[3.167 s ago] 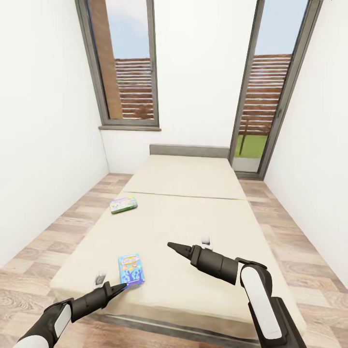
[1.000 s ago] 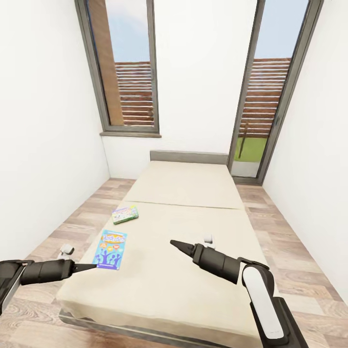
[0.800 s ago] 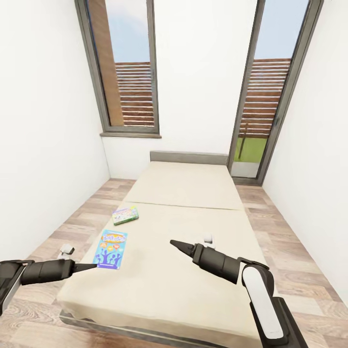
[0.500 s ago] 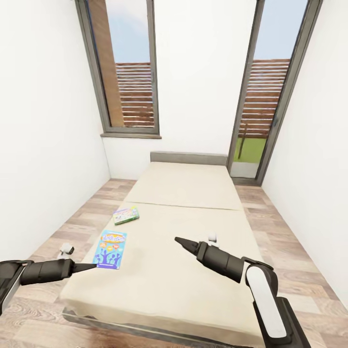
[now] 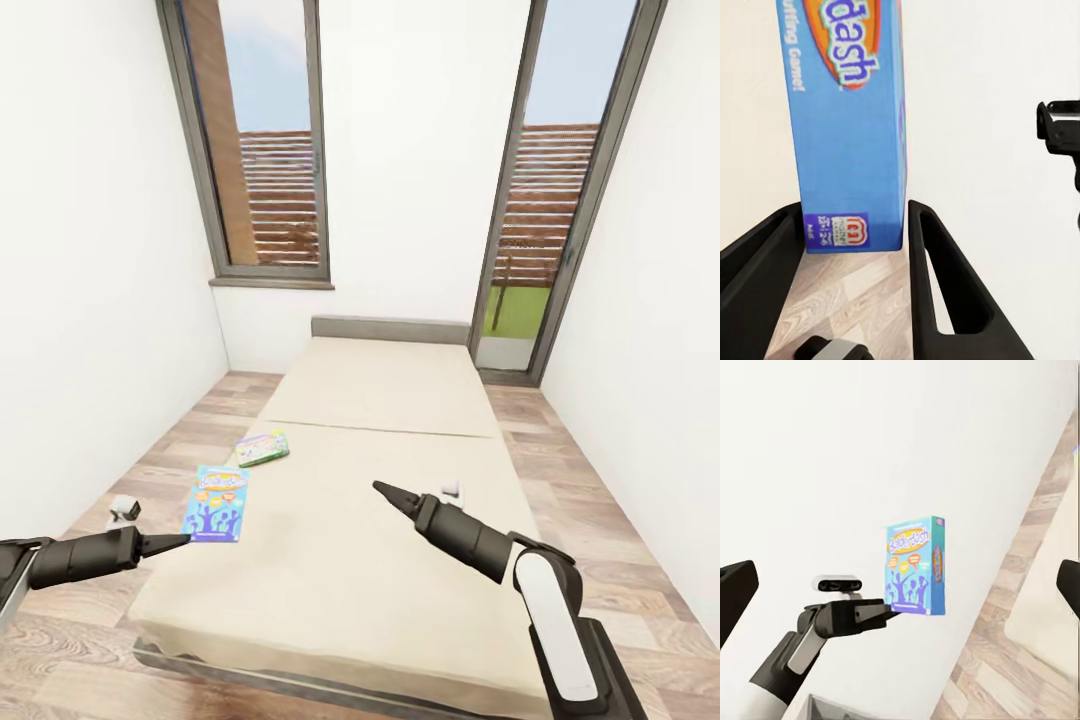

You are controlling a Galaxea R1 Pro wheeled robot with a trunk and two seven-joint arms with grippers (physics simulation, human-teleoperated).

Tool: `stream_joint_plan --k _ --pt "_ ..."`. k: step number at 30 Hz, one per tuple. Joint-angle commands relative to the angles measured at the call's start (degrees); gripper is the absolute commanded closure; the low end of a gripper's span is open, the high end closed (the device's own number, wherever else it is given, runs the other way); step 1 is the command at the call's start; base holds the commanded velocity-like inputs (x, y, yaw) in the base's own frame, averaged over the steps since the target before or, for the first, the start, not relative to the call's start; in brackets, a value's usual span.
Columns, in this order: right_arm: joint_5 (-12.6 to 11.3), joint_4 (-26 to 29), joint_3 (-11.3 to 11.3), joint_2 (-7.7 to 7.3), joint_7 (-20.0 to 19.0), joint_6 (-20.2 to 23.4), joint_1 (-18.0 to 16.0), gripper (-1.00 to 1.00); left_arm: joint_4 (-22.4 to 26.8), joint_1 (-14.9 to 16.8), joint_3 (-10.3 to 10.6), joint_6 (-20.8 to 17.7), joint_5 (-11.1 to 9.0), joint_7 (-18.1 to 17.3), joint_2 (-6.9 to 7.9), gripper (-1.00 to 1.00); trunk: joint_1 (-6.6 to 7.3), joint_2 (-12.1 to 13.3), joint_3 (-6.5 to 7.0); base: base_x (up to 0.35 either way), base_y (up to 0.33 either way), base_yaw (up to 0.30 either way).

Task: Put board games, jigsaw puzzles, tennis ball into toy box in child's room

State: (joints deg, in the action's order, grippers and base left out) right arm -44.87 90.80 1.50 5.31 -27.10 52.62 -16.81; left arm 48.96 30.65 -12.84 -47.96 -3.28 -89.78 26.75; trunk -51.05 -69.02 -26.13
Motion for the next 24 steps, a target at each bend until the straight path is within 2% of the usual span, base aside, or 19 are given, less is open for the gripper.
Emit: stream_joint_plan --k 1,5,8,17,24 --pt "0.3 0.0 0.0 0.09 0.0 0.1 0.0 -1.00 0.0 0.0 0.0 -0.6 0.0 -0.2 0.00 1.00 0.22 0.4 0.12 0.000 0.000 0.000" --pt "0.1 0.0 0.1 -0.40 6.1 -0.3 -0.2 -1.00 0.0 0.0 -0.3 -0.6 0.0 -0.2 0.11 1.00 1.10 2.0 0.84 0.000 0.000 0.000" --pt "-0.1 0.0 0.0 -0.45 8.2 -0.4 -0.1 -1.00 0.0 0.0 -0.7 -0.6 0.0 -0.2 0.08 1.00 1.76 3.2 1.38 0.000 0.000 0.000" --pt "-0.1 0.0 -0.1 -0.06 8.5 -1.8 0.0 -1.00 0.0 0.0 -1.2 -0.6 0.1 -0.2 0.06 1.00 3.74 6.8 3.00 0.000 0.000 0.000" --pt "-0.2 0.0 -0.2 -0.11 8.4 -3.9 0.2 -1.00 0.0 0.0 -1.2 -0.7 0.1 -0.2 0.01 1.00 5.28 9.6 4.76 0.000 0.000 0.033"
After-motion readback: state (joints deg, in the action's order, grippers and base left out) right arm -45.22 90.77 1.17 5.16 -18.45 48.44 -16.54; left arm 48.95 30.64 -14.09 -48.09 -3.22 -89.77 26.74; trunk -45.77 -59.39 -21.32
